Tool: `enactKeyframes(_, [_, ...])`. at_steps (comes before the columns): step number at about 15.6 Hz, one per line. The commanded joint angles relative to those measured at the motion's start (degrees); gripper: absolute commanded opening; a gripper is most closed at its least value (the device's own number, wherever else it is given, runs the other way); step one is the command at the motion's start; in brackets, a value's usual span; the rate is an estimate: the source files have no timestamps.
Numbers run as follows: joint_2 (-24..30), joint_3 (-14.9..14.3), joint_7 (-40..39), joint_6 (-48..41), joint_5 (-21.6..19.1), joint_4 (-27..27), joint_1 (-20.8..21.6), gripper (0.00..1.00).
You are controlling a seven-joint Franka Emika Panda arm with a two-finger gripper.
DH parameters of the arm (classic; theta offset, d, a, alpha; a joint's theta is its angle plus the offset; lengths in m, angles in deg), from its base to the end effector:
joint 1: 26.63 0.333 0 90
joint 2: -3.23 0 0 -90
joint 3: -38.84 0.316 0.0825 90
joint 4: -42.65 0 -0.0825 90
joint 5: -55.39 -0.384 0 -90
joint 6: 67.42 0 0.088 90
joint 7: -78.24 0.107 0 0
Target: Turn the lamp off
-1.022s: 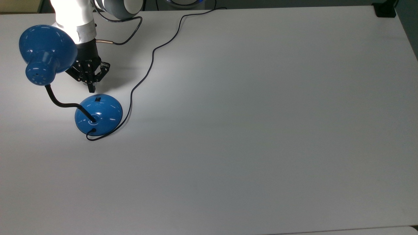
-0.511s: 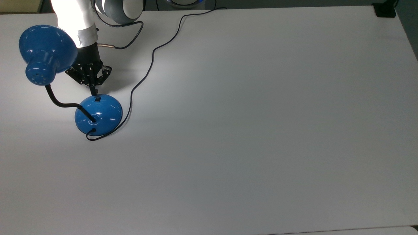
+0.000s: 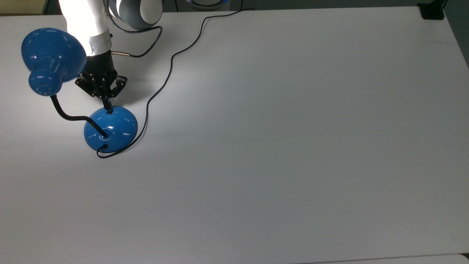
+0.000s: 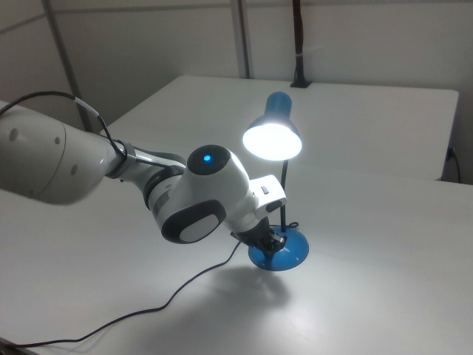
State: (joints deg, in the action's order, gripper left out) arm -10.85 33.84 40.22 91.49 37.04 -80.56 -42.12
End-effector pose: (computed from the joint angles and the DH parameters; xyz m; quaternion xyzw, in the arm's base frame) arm 0.5555 -0.2207 0.3255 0.9794 0.0174 0.1994 0.0265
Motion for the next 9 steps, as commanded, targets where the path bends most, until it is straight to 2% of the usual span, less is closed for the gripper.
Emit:
enactKeyframes(1, [-1.0,0.1,0.8,2.4,-1.6,0.7,0.6,0.0])
enactKeyframes(9, [-1.8,0.4,-0.6,1.8,-1.3,-0.6,0.5,0.0])
